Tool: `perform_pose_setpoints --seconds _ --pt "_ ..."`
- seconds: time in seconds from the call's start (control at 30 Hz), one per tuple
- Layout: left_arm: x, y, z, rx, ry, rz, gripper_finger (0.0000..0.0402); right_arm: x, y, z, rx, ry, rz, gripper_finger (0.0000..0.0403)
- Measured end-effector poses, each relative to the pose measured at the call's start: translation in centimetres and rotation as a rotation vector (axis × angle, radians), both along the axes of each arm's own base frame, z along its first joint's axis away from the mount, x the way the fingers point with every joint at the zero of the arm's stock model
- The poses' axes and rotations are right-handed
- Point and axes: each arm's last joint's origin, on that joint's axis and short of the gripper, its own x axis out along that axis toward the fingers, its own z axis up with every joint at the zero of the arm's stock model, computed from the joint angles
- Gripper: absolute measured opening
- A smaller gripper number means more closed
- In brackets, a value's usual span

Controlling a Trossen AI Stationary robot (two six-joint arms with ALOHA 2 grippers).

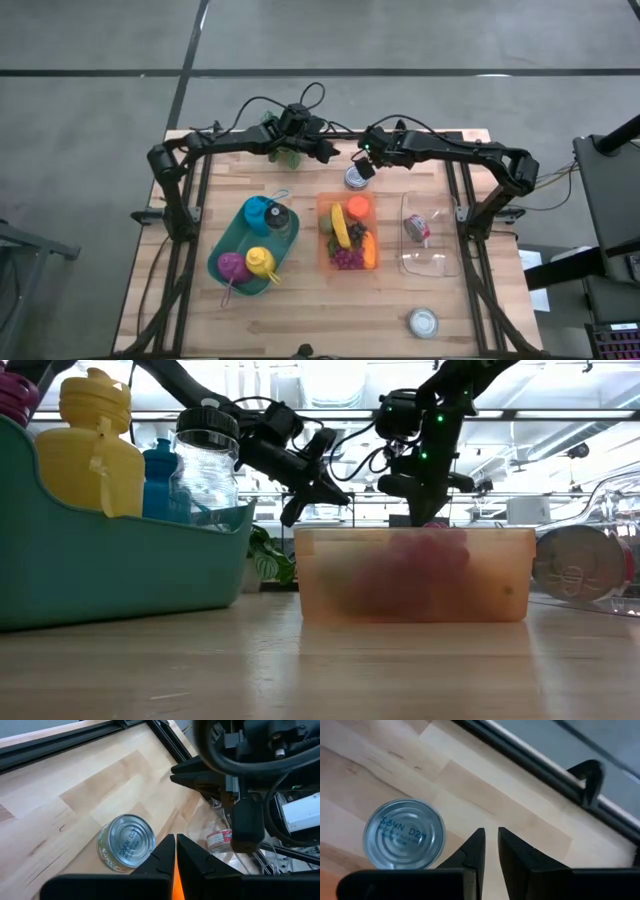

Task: Pick & Place Food Item
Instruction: Put the top green tuna can into the transparent bin

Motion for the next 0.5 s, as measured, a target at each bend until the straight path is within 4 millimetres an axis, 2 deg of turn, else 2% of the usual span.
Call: perform_pose_setpoints --seconds 0.2,0.5 --pt "0.00 0.00 -0.01 -0.002 0.001 0.002 0.0022 0.04 -0.16 0.03 0.002 -0.017 -0.007 0.0070" --pt "-0.01 0.05 -0.02 0.007 0.006 0.017 0.0022 0.71 -0.33 0.32 0.007 -0.104 0.021 0.0144"
